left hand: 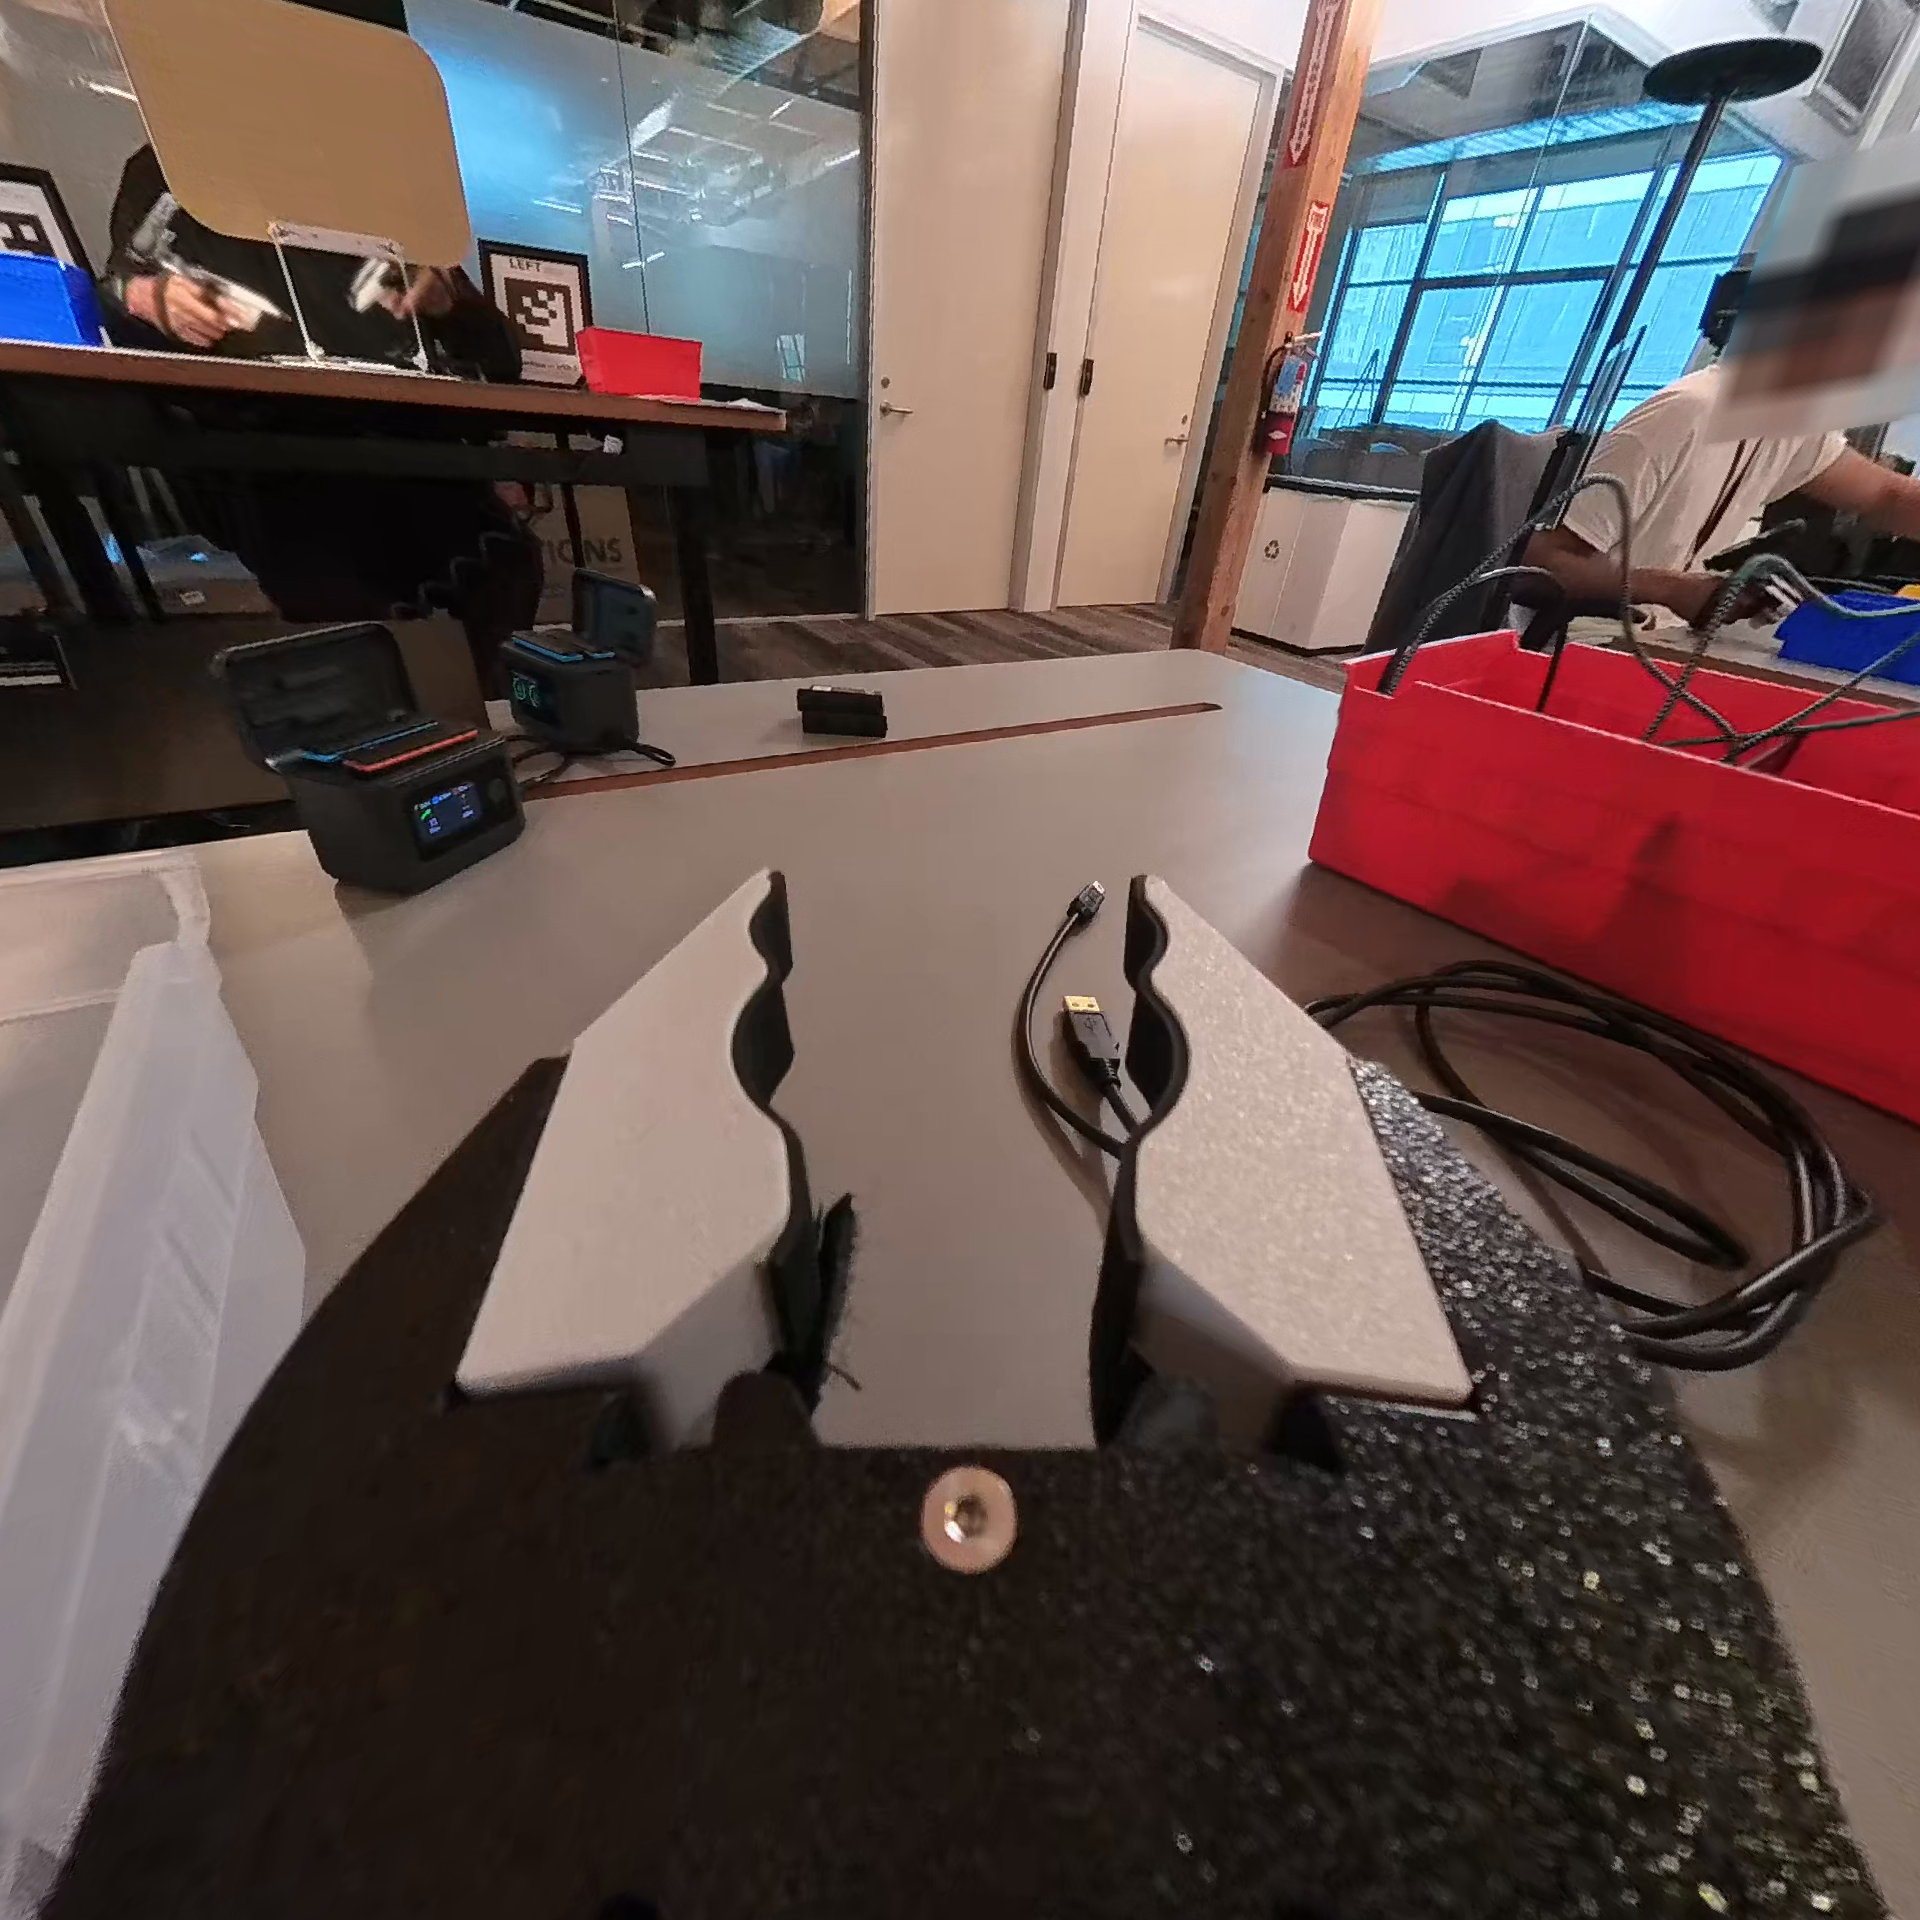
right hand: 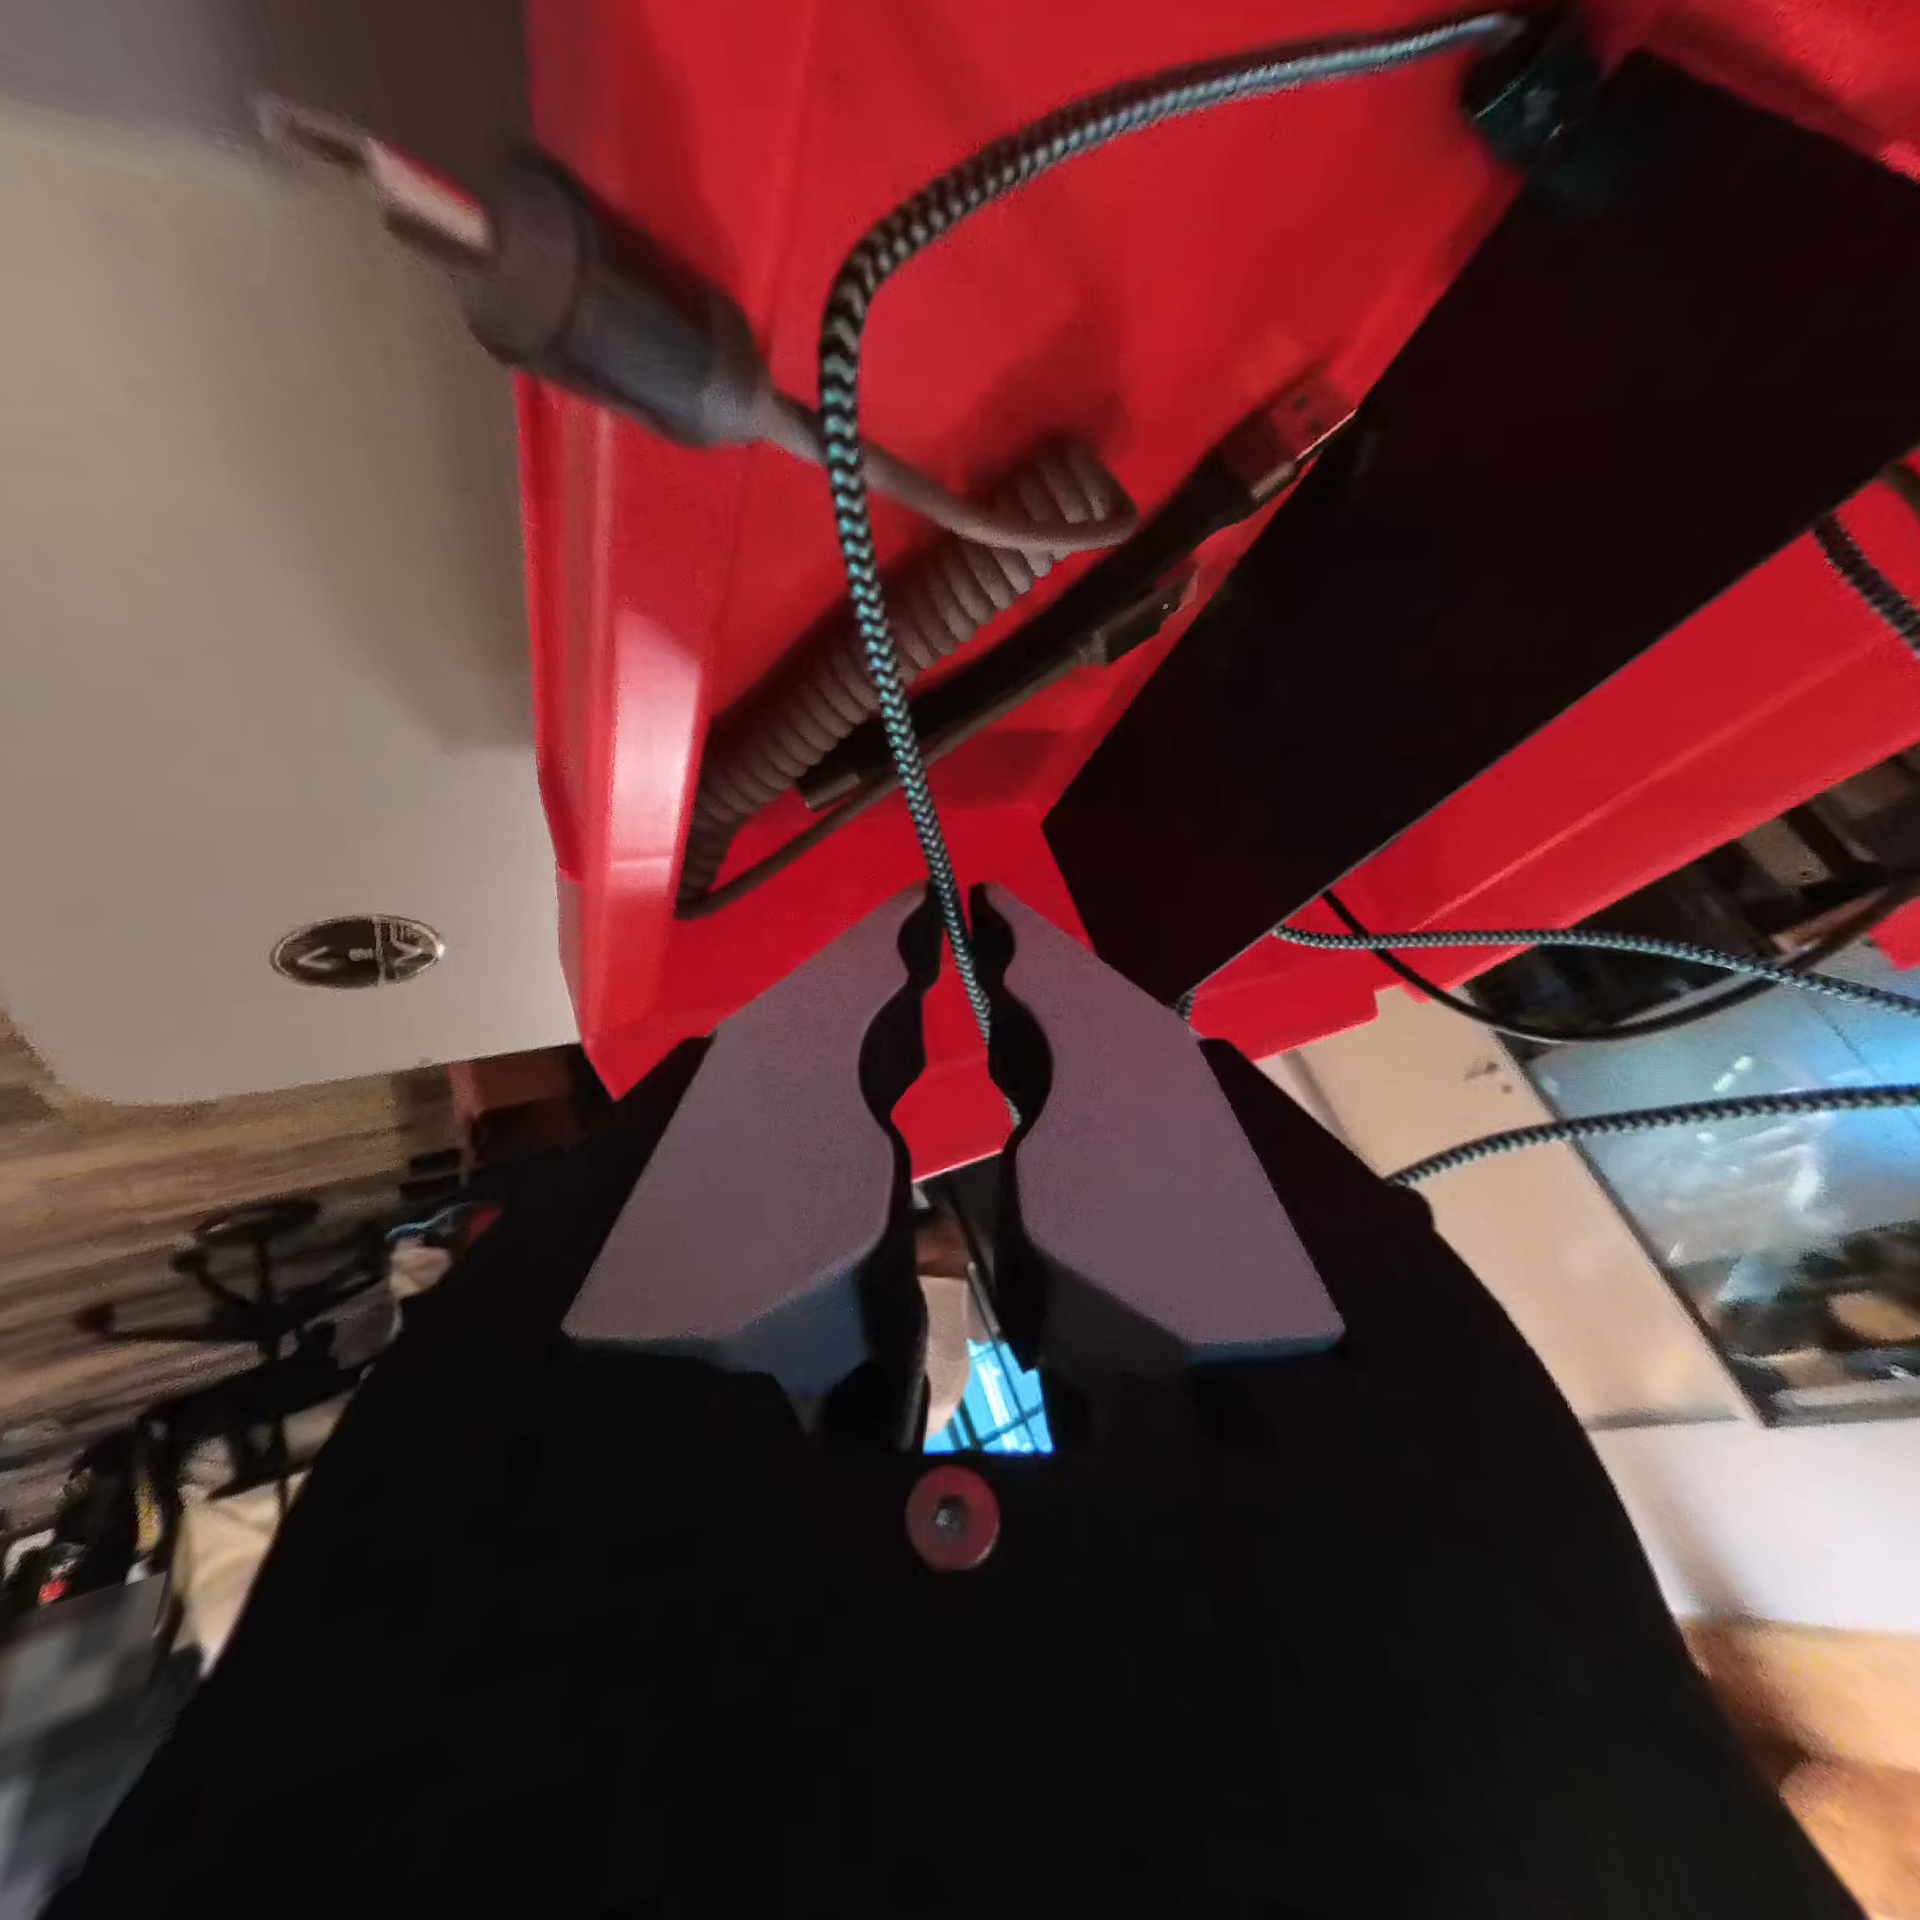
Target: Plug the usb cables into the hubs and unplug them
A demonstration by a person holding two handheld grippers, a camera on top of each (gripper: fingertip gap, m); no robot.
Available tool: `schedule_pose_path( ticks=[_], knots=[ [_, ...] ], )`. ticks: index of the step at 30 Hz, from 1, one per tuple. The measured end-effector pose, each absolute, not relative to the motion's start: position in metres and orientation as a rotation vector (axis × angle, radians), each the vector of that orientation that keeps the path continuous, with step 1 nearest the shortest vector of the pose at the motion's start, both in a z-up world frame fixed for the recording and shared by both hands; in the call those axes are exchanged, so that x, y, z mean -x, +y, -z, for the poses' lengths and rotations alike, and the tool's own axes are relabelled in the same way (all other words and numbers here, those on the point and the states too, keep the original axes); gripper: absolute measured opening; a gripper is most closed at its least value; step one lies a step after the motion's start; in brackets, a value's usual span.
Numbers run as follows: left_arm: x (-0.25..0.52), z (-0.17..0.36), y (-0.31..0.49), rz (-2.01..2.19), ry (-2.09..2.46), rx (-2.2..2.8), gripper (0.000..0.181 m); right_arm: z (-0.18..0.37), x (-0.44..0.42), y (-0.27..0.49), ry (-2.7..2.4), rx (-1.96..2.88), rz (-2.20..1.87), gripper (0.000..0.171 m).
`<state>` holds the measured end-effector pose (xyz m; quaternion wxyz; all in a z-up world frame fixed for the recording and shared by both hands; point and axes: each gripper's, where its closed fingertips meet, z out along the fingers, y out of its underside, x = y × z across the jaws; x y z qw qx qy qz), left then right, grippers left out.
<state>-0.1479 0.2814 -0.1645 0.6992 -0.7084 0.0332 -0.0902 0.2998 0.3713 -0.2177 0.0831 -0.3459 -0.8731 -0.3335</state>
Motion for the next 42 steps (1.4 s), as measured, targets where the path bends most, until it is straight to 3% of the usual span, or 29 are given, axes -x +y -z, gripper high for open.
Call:
schedule_pose_path(
  ticks=[3,7,16,19,22,32,33,37,38,42],
  knots=[
    [0.149,0.166,0.281,0.210,0.067,1.582,0.061,0.200,-0.293,0.368,-2.510,1.332,0.792,0.000],
    [0.149,0.166,0.281,0.231,0.055,1.582,0.061,0.128,-0.261,0.383,-2.195,1.508,0.456,0.000],
    [0.152,0.166,0.281,0.274,0.024,1.576,0.059,0.027,-0.251,0.473,-1.799,1.548,0.549,0.000],
    [0.152,0.165,0.282,0.282,0.024,1.575,0.058,0.042,-0.241,0.484,-1.858,1.549,0.586,0.000],
    [0.152,0.166,0.282,0.286,0.023,1.579,0.058,0.090,-0.242,0.481,-2.091,1.576,0.674,0.000],
    [0.151,0.167,0.282,0.291,0.024,1.583,0.058,0.197,-0.201,0.475,-2.153,1.910,0.392,0.000],
    [0.151,0.167,0.283,0.290,0.024,1.584,0.058,0.197,-0.199,0.468,-2.141,1.972,0.342,0.002],
    [0.150,0.165,0.282,0.300,0.021,1.574,0.058,0.140,-0.187,0.464,-1.884,2.049,0.328,0.063],
    [0.151,0.165,0.282,0.301,0.020,1.572,0.058,0.120,-0.176,0.459,-1.811,2.017,0.267,0.072],
    [0.150,0.164,0.282,0.305,0.019,1.572,0.058,0.080,-0.099,0.375,-1.780,1.785,-0.290,0.077]
  ],
)
